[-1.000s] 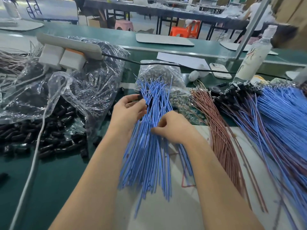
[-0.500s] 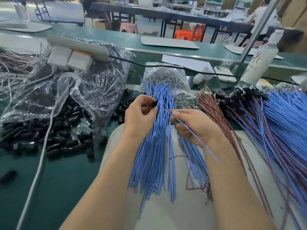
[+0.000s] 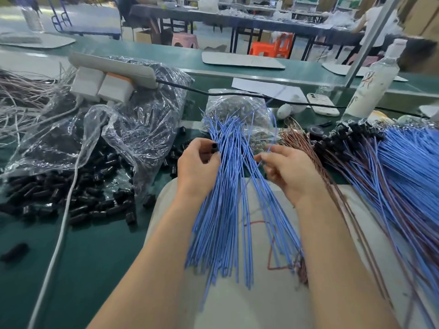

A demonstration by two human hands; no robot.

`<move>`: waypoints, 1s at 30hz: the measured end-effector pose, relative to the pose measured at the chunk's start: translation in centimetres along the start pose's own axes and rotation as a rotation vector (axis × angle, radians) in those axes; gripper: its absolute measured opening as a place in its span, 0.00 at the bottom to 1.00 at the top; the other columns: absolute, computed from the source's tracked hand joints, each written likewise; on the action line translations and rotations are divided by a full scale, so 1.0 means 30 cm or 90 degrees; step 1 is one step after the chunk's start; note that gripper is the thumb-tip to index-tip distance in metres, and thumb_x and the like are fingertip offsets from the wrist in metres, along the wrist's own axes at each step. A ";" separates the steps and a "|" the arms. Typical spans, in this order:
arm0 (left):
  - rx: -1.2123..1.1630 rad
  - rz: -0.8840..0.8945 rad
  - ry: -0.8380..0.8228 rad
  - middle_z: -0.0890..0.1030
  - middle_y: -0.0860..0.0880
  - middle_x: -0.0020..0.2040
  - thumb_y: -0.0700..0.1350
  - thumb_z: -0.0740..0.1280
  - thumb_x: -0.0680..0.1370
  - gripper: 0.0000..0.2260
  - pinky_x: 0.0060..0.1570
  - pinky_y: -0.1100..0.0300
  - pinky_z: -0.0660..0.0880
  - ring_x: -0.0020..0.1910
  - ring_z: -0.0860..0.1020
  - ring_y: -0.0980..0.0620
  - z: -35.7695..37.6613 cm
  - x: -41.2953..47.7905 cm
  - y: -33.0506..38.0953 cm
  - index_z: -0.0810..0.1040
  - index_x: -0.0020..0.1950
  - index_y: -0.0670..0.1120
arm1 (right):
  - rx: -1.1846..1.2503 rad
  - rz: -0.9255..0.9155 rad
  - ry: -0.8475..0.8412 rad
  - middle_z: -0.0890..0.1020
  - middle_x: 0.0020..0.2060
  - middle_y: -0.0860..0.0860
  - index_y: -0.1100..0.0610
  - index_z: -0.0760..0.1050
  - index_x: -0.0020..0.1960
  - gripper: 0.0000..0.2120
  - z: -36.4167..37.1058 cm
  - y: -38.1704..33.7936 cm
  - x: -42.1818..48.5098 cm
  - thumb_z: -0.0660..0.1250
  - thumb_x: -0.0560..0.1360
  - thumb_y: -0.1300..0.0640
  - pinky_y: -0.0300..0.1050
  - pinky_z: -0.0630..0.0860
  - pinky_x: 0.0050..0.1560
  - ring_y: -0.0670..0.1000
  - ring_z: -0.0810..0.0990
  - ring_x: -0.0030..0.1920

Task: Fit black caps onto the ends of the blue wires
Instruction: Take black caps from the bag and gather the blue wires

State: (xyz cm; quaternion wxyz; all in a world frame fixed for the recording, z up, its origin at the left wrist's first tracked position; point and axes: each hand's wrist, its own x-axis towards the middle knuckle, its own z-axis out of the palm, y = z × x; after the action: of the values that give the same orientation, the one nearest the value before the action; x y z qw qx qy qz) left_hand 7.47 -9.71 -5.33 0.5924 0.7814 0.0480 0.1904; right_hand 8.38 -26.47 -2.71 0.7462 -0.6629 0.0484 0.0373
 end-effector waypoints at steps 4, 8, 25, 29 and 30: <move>-0.012 -0.007 0.018 0.80 0.55 0.44 0.40 0.68 0.76 0.06 0.51 0.50 0.79 0.46 0.80 0.54 -0.005 0.002 -0.006 0.75 0.51 0.49 | -0.066 0.019 0.014 0.79 0.26 0.49 0.60 0.77 0.48 0.07 0.018 0.015 0.008 0.60 0.79 0.64 0.32 0.65 0.21 0.43 0.67 0.20; -0.074 -0.039 0.019 0.81 0.47 0.47 0.39 0.68 0.76 0.06 0.54 0.46 0.77 0.49 0.81 0.48 -0.002 0.005 -0.005 0.75 0.50 0.48 | -0.219 0.030 -0.022 0.76 0.20 0.49 0.62 0.77 0.47 0.09 0.015 0.022 0.003 0.58 0.80 0.62 0.32 0.60 0.20 0.44 0.63 0.17; -0.020 0.047 0.014 0.78 0.55 0.41 0.35 0.69 0.74 0.08 0.42 0.76 0.72 0.39 0.76 0.63 0.006 -0.013 0.014 0.74 0.47 0.46 | -0.229 -0.135 0.037 0.76 0.24 0.46 0.55 0.79 0.50 0.10 0.020 0.033 -0.003 0.59 0.81 0.56 0.35 0.65 0.26 0.42 0.69 0.23; -0.020 0.051 0.016 0.79 0.54 0.43 0.35 0.68 0.75 0.07 0.45 0.74 0.73 0.42 0.78 0.61 -0.003 -0.014 0.021 0.75 0.49 0.46 | -0.419 -0.142 0.254 0.83 0.39 0.53 0.58 0.68 0.68 0.17 -0.026 0.052 0.024 0.60 0.80 0.55 0.36 0.75 0.40 0.45 0.81 0.39; -0.019 0.054 0.021 0.79 0.53 0.44 0.35 0.68 0.75 0.07 0.45 0.74 0.73 0.43 0.78 0.60 -0.005 -0.015 0.023 0.75 0.49 0.46 | -0.430 -0.142 0.296 0.84 0.44 0.55 0.59 0.64 0.71 0.21 -0.047 0.053 0.029 0.61 0.80 0.55 0.41 0.75 0.49 0.50 0.81 0.47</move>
State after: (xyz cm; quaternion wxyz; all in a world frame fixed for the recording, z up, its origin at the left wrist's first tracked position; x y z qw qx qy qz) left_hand 6.91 -9.91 -4.75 0.5946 0.7704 0.0214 0.2291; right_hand 9.02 -27.70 -4.54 0.4560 -0.8620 0.1280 -0.1806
